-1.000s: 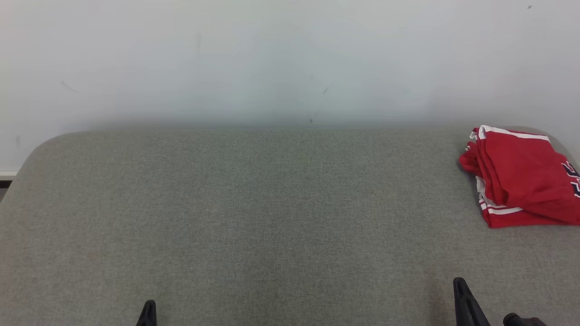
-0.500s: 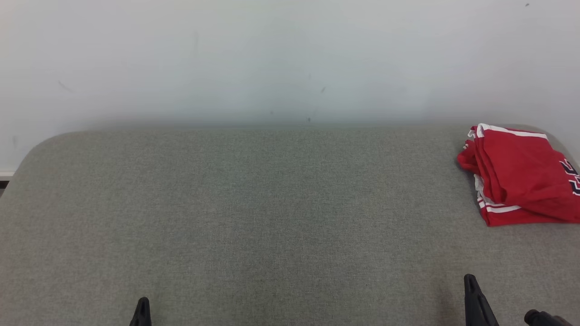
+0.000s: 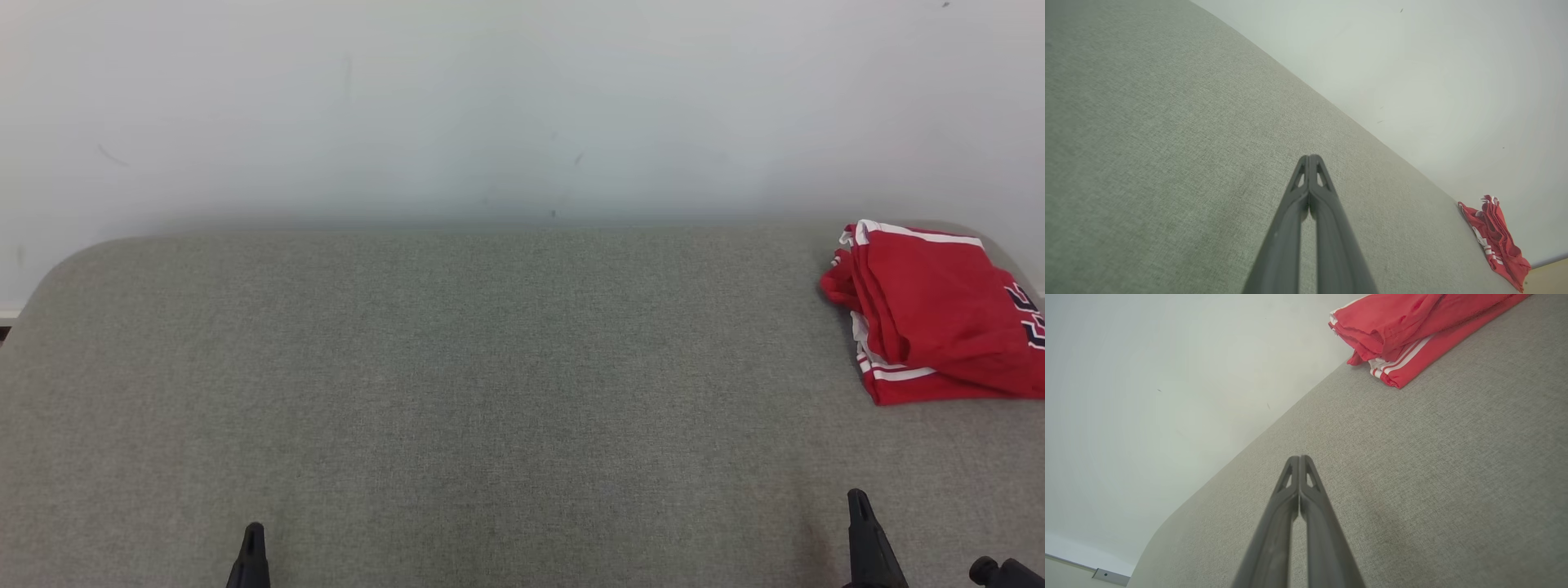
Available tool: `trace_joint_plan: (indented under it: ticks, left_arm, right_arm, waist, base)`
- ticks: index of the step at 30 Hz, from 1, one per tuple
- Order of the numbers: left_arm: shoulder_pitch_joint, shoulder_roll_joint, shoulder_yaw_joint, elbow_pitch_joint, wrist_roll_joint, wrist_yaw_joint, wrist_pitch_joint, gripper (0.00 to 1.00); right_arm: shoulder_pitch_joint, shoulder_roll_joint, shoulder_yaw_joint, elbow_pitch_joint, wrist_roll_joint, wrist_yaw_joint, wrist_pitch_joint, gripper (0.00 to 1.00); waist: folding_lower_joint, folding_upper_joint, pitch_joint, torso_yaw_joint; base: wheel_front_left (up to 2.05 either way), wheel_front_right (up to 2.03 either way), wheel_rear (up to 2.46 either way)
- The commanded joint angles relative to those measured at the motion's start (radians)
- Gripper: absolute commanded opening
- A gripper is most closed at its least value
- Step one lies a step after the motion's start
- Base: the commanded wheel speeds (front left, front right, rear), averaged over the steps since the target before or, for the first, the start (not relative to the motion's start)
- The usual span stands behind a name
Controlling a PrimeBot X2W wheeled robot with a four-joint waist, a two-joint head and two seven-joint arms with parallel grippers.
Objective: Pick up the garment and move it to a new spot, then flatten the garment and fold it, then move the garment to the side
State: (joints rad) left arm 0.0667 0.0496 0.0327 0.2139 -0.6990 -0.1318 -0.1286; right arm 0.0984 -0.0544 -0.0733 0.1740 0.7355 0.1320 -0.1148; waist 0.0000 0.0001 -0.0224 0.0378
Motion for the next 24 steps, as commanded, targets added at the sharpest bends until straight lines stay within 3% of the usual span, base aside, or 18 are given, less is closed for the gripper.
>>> trace_joint_plan:
  ticks: [1,24]
  left_arm:
    - [-0.025,0.002,0.001,-0.016,-0.03,0.001,0.006,0.0]
    - [-0.058,0.002,0.003,-0.025,-0.343,0.001,0.079,0.0]
  right_arm:
    - [-0.023,-0.009,-0.005,-0.017,0.026,-0.001,0.003,0.0]
    - [-0.042,-0.01,-0.033,-0.033,0.332,-0.001,0.087,0.0]
  waist:
    - [0.0,-0.0001,0.0,0.0]
    - [0.0,-0.0001,0.007,-0.01]
  base:
    - [0.0,0.0,0.0]
    - [0.0,0.0,0.0]
